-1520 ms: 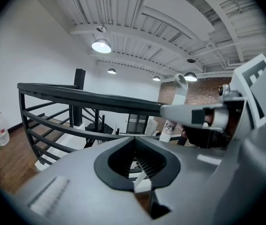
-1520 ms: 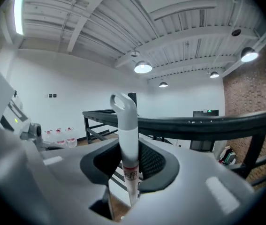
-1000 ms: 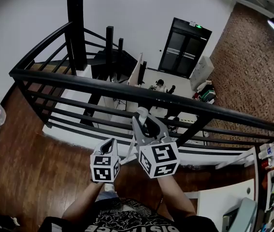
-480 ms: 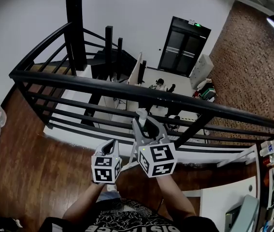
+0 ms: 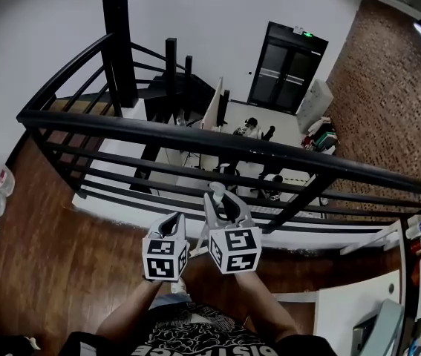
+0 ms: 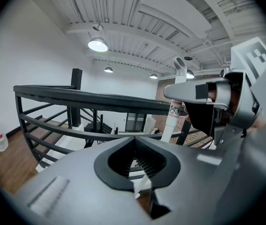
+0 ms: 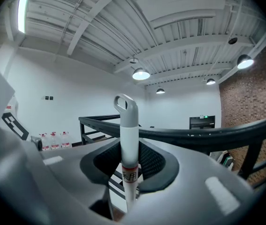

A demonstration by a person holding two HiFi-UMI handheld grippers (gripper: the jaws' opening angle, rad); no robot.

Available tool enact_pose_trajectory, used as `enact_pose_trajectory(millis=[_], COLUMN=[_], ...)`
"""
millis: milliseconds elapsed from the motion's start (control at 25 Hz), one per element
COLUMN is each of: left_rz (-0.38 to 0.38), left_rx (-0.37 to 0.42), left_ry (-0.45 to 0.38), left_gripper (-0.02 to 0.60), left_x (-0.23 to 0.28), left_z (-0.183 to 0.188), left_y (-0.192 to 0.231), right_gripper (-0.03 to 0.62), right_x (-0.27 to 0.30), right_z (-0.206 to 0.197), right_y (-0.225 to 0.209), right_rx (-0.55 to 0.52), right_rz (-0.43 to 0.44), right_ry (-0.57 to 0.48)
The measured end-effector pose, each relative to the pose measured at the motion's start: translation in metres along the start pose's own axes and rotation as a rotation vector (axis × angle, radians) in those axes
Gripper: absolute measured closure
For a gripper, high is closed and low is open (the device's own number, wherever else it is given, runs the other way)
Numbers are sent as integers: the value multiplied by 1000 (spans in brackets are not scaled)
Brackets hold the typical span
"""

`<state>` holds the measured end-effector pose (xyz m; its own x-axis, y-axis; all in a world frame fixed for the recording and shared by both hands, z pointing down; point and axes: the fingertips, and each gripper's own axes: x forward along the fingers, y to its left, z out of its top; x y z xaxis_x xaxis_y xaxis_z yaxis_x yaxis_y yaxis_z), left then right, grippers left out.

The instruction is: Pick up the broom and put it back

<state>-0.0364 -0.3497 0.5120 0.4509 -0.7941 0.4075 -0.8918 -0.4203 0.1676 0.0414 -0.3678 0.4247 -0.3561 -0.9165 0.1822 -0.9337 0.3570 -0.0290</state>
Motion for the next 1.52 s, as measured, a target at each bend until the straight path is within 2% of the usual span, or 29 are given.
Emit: enact_pose_trajectory(millis=[400,1520], left_rz=[15,-32], left_rx=[8,13], left_ry=[-3,29], left_gripper=[577,577], left_x=[11,32], left_z=[10,4], left_y=[22,44], right_gripper=[500,500], right_x=[31,69], right_z=[-53,-148], right_y=[13,38], right_rx=[12,55], right_rz=[5,-25], right_ry=[111,290])
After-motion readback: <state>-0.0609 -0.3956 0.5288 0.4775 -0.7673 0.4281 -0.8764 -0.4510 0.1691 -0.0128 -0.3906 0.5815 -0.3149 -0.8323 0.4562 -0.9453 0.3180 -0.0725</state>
